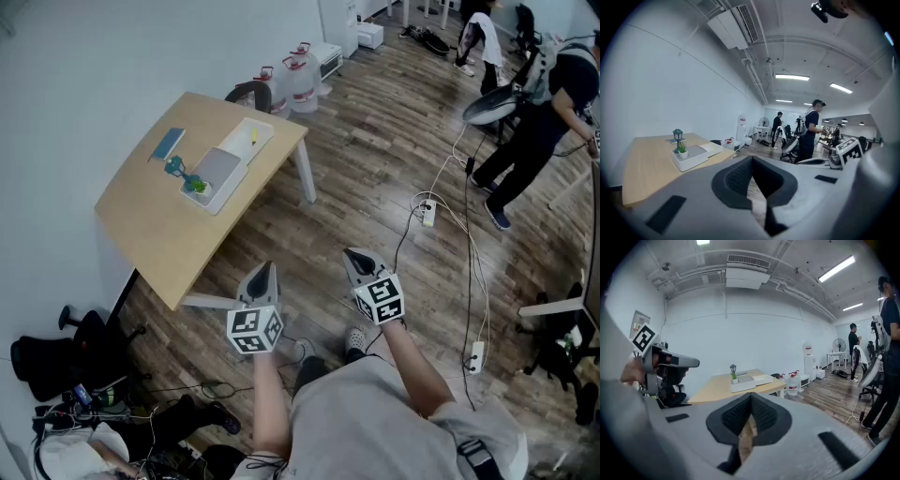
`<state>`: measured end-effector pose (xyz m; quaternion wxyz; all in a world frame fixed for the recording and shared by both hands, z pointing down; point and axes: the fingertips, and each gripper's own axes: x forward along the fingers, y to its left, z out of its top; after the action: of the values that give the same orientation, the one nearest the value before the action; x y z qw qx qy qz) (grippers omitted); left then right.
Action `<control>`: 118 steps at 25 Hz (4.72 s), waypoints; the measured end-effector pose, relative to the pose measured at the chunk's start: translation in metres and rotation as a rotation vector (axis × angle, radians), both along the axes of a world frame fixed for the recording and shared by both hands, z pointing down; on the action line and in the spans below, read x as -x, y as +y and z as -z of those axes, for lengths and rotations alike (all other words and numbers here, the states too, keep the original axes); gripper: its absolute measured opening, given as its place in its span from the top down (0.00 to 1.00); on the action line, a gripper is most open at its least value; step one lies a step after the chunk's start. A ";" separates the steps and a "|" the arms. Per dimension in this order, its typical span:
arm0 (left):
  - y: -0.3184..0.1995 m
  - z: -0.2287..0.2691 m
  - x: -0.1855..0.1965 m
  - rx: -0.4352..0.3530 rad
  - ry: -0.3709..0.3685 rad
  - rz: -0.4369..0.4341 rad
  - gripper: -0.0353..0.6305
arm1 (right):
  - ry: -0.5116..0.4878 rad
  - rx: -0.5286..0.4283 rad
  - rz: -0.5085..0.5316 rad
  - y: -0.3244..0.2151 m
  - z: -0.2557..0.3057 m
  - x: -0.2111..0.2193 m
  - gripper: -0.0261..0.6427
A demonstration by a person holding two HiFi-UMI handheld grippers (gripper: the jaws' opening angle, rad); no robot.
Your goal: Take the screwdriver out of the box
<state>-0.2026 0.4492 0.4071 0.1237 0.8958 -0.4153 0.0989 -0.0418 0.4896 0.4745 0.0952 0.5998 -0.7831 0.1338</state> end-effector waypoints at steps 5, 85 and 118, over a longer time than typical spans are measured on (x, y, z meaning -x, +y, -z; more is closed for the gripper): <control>0.006 -0.006 -0.027 -0.050 -0.074 -0.030 0.94 | -0.007 -0.005 0.017 0.001 -0.002 -0.028 0.96; -0.458 -0.034 -0.059 0.070 -0.025 0.034 0.82 | -0.249 0.115 0.256 -0.463 -0.014 -0.034 0.87; -0.592 -0.113 -0.091 0.225 -0.244 0.234 0.77 | -0.379 0.232 0.449 -0.598 -0.051 -0.126 0.63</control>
<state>-0.1116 -0.1424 0.5198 0.1823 0.8033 -0.5149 0.2375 0.0839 -0.1083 0.5254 0.0427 0.3615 -0.8792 0.3074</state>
